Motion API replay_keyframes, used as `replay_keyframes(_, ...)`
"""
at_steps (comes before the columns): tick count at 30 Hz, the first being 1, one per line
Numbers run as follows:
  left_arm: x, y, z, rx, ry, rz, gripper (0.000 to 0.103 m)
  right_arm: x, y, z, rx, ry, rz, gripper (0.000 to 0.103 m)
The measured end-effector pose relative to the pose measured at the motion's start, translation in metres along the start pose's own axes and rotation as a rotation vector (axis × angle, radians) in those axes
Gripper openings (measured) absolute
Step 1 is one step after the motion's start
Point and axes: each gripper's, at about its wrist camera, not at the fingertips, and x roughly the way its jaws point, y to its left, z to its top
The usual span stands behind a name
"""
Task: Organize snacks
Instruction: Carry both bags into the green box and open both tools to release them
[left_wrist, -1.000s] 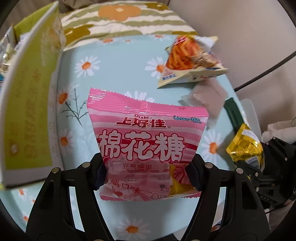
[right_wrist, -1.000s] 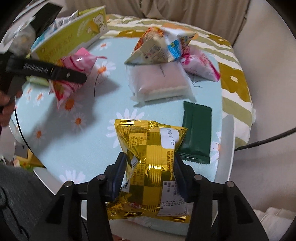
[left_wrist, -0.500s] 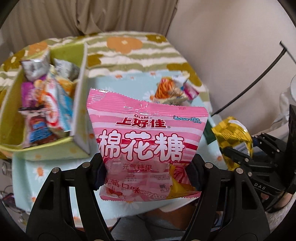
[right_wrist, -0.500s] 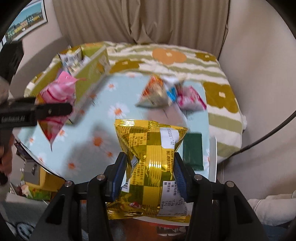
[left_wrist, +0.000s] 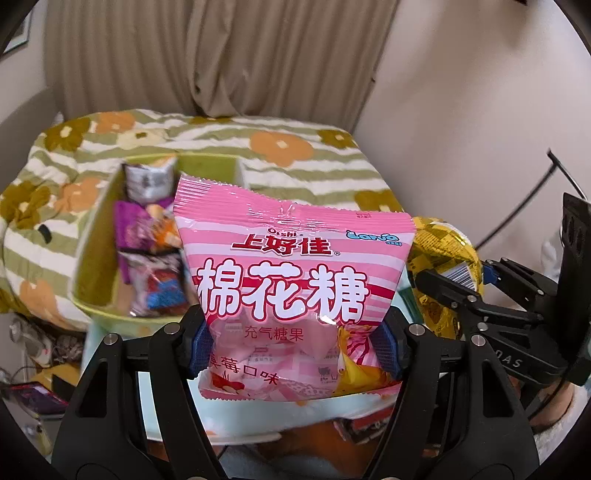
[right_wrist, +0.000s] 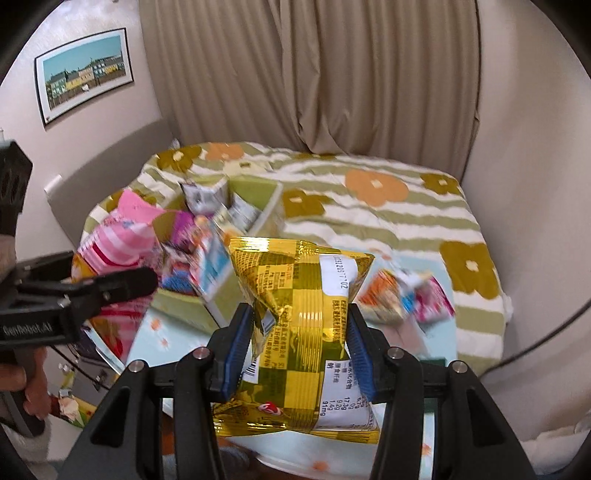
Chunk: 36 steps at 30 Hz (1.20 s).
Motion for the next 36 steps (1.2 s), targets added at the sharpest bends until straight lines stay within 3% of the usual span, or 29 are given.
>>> replay_keyframes(8, 0.019, 0.077, 0.035, -0.062, 0.011, 0.077, 0.067, 0.037, 0.041, 0.056, 0.018, -0.027, 0.03, 0.046)
replay_keyframes(16, 0.078, 0.156, 0.06, -0.108, 0.078, 0.137, 0.068, 0.101, 0.074, 0.1, 0.052, 0.005, 0.051, 0.046)
replay_keyframes(19, 0.103, 0.178, 0.067, -0.112, 0.113, 0.135, 0.073, 0.124, 0.082, 0.11, 0.064, 0.025, 0.056, 0.046)
replay_keyframes(22, 0.121, 0.19, 0.07, -0.102, 0.15, 0.16, 0.091, 0.143, 0.087, 0.117, 0.072, 0.046, 0.053, 0.046)
replay_keyframes(23, 0.124, 0.193, 0.07, -0.099, 0.152, 0.164, 0.093, 0.148, 0.088, 0.118, 0.075, 0.053, 0.051, 0.046)
replay_keyframes(36, 0.109, 0.203, 0.05, -0.071, 0.162, 0.186, 0.094, 0.183, 0.098, 0.13, 0.091, 0.121, 0.052, 0.046)
